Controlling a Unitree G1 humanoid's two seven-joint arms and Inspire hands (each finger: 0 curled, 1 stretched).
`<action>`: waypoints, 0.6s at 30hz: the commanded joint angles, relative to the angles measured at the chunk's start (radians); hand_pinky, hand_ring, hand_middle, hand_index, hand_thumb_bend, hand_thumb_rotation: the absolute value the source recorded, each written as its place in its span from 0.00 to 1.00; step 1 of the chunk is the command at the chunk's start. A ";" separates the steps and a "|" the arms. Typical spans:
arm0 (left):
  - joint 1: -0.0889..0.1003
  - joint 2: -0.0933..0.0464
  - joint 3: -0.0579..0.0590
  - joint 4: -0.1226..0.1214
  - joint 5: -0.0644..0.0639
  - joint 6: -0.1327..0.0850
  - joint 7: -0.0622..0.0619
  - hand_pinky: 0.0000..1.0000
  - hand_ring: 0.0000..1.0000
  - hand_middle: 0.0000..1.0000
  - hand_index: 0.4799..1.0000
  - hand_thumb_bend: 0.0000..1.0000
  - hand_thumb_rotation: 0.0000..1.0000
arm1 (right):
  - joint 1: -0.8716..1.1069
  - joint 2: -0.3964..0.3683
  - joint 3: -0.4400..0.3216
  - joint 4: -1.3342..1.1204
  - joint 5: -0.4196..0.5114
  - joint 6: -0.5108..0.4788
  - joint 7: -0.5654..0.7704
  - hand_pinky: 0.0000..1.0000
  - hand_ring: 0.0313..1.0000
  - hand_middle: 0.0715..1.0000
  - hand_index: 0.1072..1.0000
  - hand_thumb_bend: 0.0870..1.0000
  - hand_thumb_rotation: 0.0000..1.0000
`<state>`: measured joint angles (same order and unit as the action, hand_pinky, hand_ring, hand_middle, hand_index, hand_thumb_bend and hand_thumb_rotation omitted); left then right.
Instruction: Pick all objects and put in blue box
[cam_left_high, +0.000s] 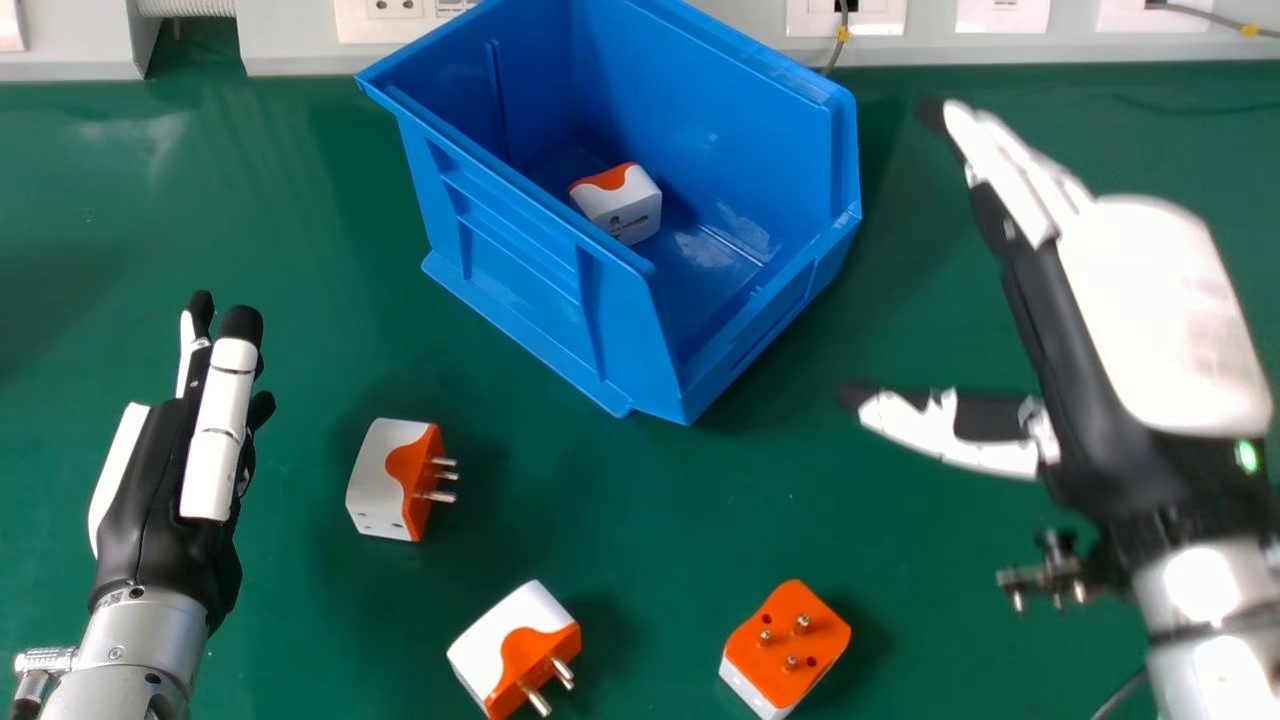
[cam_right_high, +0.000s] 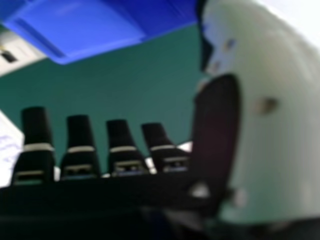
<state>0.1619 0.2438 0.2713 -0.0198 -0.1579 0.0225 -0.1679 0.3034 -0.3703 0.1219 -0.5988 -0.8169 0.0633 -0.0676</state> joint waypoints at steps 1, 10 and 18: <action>-0.003 0.000 0.004 -0.006 0.005 -0.029 0.003 0.98 1.00 1.00 1.00 0.57 1.00 | 0.036 0.004 -0.019 -0.009 -0.010 -0.046 -0.043 0.73 0.85 0.88 0.88 0.48 0.28; 0.000 0.004 0.003 0.011 0.010 -0.047 0.000 0.98 1.00 1.00 1.00 0.57 1.00 | 0.129 -0.095 -0.048 0.109 0.051 -0.228 -0.012 0.73 0.85 0.88 0.87 0.48 0.30; 0.006 0.004 0.006 0.017 0.004 -0.059 -0.003 0.99 1.00 1.00 1.00 0.58 1.00 | 0.080 -0.201 -0.063 0.182 0.069 -0.311 0.092 0.75 0.86 0.89 0.87 0.48 0.32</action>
<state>0.1690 0.2439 0.2710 0.0089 -0.1557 -0.0130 -0.1700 0.4025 -0.5547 0.0738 -0.4110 -0.7574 -0.2272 0.0154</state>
